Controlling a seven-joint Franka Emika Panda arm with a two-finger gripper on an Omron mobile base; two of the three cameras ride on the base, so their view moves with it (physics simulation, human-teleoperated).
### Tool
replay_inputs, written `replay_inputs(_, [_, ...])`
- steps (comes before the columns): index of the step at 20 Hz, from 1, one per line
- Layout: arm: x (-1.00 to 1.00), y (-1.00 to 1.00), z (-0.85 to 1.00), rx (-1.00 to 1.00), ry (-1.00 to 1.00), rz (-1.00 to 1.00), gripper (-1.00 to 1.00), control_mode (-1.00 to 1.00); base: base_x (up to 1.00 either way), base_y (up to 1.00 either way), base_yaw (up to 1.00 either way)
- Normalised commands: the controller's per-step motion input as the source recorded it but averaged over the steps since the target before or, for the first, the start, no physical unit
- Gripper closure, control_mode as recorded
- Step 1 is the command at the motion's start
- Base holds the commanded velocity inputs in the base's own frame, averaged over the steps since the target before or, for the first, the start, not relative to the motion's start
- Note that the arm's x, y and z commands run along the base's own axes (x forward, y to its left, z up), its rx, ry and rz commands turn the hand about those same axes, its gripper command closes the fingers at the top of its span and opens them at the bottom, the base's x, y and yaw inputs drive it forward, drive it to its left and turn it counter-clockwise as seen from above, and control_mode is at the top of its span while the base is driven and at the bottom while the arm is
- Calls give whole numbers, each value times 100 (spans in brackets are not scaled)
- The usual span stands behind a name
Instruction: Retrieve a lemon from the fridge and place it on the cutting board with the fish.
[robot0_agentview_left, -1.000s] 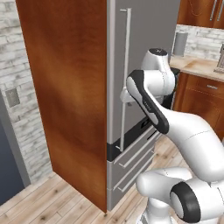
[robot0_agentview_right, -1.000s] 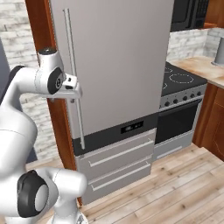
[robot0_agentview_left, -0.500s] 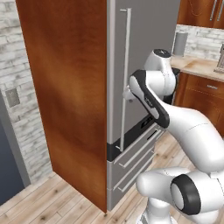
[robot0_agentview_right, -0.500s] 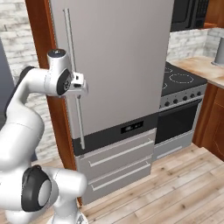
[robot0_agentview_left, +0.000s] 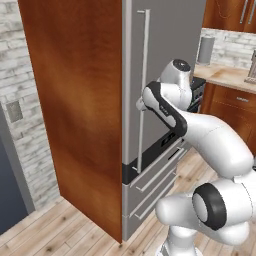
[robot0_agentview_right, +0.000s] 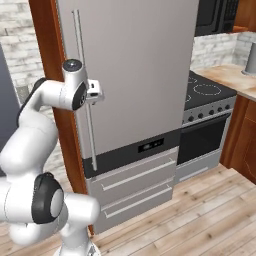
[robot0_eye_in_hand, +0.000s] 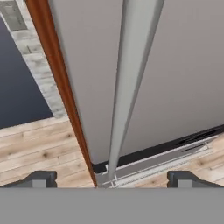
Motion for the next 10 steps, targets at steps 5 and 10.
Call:
replay_inputs(5, [56,0,-8,0,-9,9,-100,-100,0,0,0])
replay_inputs(10, [51,1,-9,0,-6,6,-100,-100,0,0,0])
